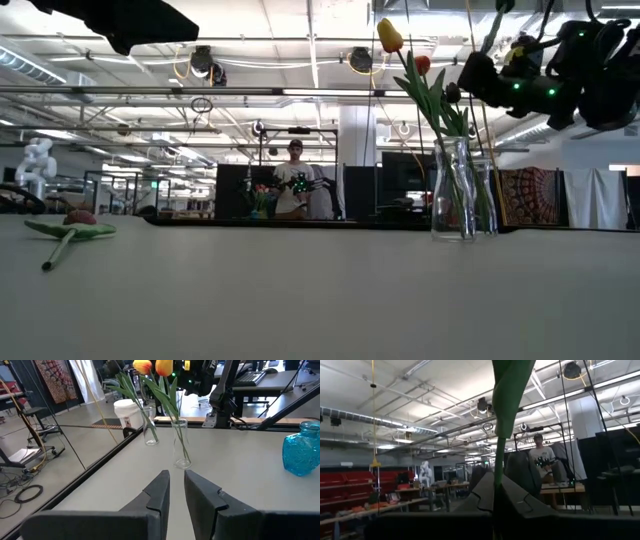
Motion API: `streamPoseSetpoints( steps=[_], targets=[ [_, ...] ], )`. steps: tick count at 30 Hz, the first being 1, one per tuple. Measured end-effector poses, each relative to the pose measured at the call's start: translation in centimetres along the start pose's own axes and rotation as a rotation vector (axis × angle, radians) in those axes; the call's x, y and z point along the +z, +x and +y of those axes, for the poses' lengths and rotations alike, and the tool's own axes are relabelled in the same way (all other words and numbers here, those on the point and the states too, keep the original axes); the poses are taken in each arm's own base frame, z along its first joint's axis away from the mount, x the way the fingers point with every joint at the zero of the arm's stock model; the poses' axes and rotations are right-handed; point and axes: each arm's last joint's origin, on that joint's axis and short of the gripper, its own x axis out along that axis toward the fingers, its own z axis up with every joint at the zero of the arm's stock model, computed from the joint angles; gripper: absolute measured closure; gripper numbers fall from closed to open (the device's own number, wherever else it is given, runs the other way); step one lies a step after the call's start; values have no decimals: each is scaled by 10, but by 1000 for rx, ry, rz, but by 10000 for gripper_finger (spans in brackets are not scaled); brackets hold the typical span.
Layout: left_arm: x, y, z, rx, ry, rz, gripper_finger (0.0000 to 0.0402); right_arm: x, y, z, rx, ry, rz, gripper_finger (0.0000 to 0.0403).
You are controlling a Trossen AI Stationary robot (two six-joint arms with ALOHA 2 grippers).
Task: Sort flowers into vase by color
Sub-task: Put the black tulip into the top transparent vase
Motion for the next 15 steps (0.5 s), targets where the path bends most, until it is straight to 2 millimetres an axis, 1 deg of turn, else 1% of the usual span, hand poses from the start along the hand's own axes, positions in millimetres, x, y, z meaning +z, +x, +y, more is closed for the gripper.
streamPoseSetpoints(
  steps=[3, 15],
  targets=[
    [0, 0, 0, 0, 0, 0, 336, -3, 0, -1, -4, -5, 12, 403],
    [0, 0, 0, -1, -2, 0, 336, -3, 0, -1, -5, 0, 12, 403]
  ],
)
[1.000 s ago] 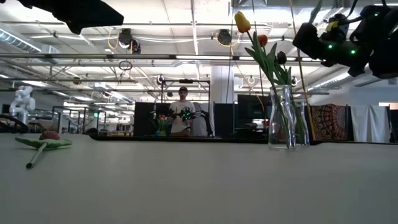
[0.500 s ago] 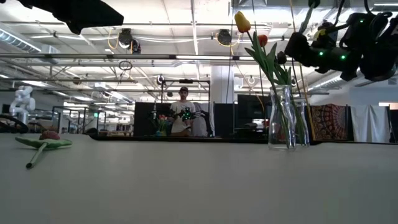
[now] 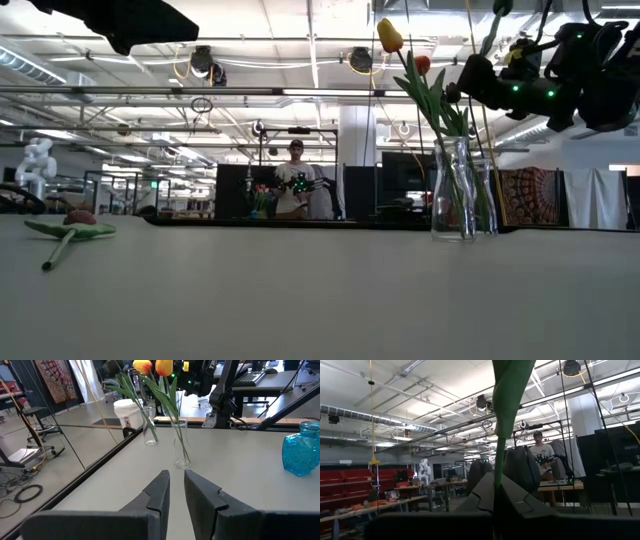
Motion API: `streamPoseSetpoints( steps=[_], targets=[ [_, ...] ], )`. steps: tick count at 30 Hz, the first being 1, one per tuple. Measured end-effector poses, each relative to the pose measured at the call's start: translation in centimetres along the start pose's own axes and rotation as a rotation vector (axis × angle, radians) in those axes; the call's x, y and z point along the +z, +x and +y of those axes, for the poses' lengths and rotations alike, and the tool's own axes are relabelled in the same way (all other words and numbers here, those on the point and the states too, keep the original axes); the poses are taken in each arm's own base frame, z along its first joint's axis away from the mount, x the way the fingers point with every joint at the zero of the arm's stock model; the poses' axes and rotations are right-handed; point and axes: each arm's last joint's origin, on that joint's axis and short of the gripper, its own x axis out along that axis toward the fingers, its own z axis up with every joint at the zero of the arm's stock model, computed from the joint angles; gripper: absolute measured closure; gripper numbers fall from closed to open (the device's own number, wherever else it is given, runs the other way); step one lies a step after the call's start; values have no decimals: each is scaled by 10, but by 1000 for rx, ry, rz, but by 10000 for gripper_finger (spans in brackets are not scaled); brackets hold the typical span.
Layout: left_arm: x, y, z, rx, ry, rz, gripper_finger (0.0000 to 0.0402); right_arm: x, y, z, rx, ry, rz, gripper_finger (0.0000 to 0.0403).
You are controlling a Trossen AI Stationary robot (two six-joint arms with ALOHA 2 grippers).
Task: Sort flowers into vase by color
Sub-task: Put the black tulip into the top transparent vase
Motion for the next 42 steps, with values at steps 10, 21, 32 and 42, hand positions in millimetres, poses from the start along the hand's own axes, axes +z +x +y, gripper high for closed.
streamPoseSetpoints(
  steps=[10, 21, 32, 42],
  targets=[
    [0, 0, 0, -12, -22, 2, 336, -2, 0, 0, 0, -4, 20, 403],
    [-1, 1, -1, -18, -17, 7, 336, -4, 0, 0, -4, -8, 40, 403],
    [-1, 1, -2, -28, -18, 8, 336, -5, 0, 0, -5, -15, 56, 403],
    [-1, 1, -2, -28, -18, 8, 336, -6, 0, 0, 6, -14, 65, 403]
  ],
)
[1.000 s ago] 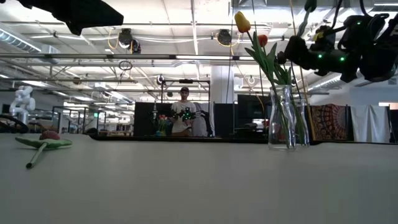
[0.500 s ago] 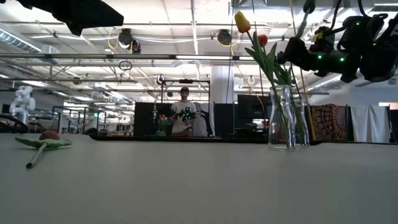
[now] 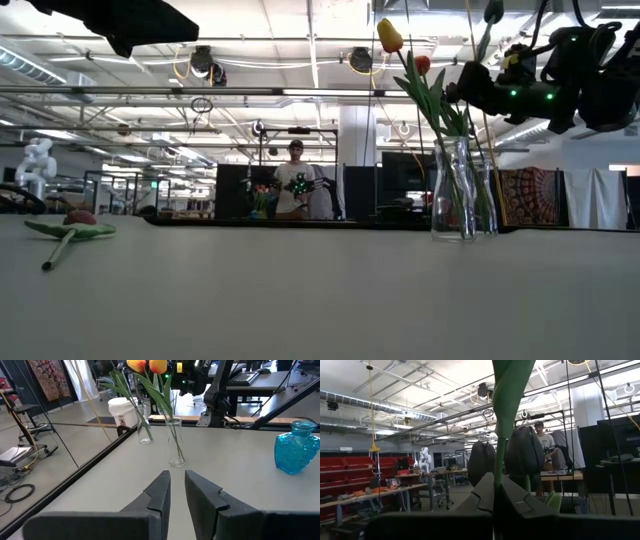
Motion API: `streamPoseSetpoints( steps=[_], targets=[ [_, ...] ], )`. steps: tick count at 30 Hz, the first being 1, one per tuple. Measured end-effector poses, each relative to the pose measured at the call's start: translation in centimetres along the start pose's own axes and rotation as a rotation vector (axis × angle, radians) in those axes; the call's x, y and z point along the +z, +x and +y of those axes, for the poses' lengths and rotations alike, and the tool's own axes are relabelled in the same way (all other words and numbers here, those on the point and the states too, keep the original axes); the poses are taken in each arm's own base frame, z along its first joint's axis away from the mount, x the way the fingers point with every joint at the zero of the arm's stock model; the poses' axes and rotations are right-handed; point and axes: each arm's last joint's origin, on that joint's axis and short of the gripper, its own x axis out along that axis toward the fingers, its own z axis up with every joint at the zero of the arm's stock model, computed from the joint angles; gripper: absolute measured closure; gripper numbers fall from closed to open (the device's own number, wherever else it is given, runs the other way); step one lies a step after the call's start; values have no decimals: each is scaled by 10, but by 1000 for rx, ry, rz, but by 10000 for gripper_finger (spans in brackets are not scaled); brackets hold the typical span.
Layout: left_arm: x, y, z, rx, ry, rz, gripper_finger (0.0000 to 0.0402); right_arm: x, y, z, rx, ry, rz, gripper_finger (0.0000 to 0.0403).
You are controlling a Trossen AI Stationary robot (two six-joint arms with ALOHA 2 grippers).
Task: Sort flowers into vase by color
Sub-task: Put the black tulip into the top transparent vase
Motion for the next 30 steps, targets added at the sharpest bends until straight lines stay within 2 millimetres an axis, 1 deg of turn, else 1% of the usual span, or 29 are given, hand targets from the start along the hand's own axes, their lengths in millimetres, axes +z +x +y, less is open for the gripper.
streamPoseSetpoints(
  steps=[4, 11, 20, 30],
  targets=[
    [0, 0, 0, 0, -1, 0, 336, 1, 0, 0, 0, -14, -6, 403],
    [0, 0, 0, 0, -1, 0, 336, 6, 8, 3, 34, -11, -33, 403],
    [0, 0, 0, 0, -2, -1, 336, -2, 8, 3, 32, -35, 49, 403],
    [0, 0, 0, -1, -26, 0, 336, -1, 8, 3, 32, -44, 44, 403]
  ],
)
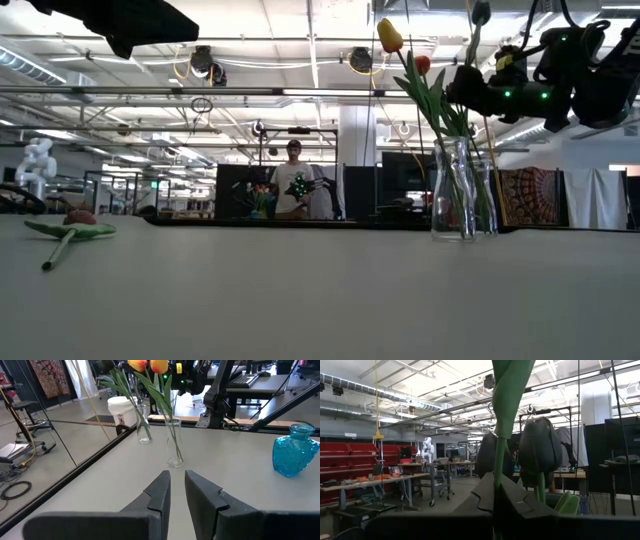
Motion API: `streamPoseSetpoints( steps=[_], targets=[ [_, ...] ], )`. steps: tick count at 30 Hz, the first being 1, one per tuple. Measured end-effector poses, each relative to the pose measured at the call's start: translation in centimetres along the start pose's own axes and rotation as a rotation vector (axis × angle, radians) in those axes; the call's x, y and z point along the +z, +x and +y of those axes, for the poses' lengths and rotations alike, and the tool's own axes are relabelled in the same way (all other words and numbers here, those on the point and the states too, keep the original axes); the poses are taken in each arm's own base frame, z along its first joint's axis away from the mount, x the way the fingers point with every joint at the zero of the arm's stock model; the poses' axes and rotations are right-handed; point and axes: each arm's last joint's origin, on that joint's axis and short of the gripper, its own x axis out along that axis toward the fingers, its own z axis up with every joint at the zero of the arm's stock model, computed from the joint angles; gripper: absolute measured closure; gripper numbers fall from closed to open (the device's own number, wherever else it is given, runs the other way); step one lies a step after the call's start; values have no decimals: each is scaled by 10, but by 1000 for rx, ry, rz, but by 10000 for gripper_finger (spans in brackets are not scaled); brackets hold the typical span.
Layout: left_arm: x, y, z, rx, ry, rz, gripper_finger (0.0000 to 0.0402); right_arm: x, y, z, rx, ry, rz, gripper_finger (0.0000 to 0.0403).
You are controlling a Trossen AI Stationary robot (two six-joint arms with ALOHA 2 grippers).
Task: Sort flowers into vase by color
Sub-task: Put the black tulip into the top transparent vase, then put the red tulip into the blue vase
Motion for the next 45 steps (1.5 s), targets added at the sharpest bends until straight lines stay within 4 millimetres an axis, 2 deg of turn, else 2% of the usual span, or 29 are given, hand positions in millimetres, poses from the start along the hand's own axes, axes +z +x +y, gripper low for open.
streamPoseSetpoints(
  steps=[10, 25, 45],
  targets=[
    [0, 0, 0, -1, 0, 0, 336, 0, 0, 0, 0, 1, -1, 395],
    [0, 0, 0, -13, -1, 2, 336, -2, 0, 1, 19, -2, 23, 262],
    [-4, 2, -3, -19, -7, 19, 336, 9, -7, -1, 23, -77, 105, 187]
  ],
)
